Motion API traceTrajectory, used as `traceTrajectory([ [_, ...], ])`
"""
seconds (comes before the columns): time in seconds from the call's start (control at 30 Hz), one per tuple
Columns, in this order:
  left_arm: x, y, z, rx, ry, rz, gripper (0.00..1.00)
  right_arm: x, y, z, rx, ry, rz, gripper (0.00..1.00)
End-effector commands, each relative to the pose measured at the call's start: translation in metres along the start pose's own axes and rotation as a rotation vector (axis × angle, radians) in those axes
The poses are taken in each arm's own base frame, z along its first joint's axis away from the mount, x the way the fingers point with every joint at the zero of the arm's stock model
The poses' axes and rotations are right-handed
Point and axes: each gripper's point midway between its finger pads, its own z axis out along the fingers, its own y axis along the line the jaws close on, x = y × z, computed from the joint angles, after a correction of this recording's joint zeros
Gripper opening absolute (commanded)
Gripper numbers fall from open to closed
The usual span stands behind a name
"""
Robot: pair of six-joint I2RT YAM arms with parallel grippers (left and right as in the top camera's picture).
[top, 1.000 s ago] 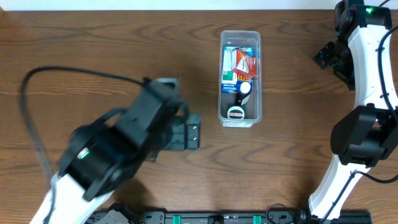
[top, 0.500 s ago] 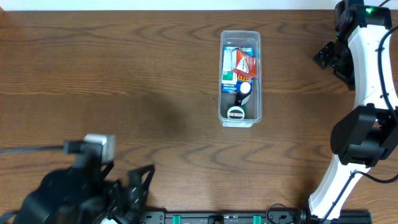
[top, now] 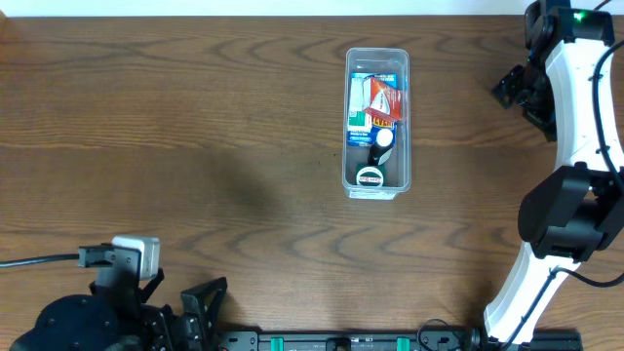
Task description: Pack container
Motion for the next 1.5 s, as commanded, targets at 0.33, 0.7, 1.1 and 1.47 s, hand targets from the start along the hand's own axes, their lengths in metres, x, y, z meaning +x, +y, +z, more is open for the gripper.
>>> traceTrajectory([
  [0.33,-0.008,0.002,0.092,-0.042,-0.065,0.445,0.98,-0.003,-0.005,-0.008,-0.004,-0.024,0.027,0.99],
  [0.7,0.015,0.052,0.172,-0.075,-0.252,0.31,0.98,-0.003,-0.005,-0.008,-0.004,-0.024,0.027,0.99],
  [1.1,0.007,0.064,0.193,-0.016,-0.541,0.421,0.98,-0.003,-0.005,-0.008,-0.004,-0.024,0.027,0.99],
  [1.47,-0.005,0.084,0.184,-0.107,-0.708,0.45,0.98,-0.003,-0.005,-0.008,-0.004,-0.024,0.027,0.99],
])
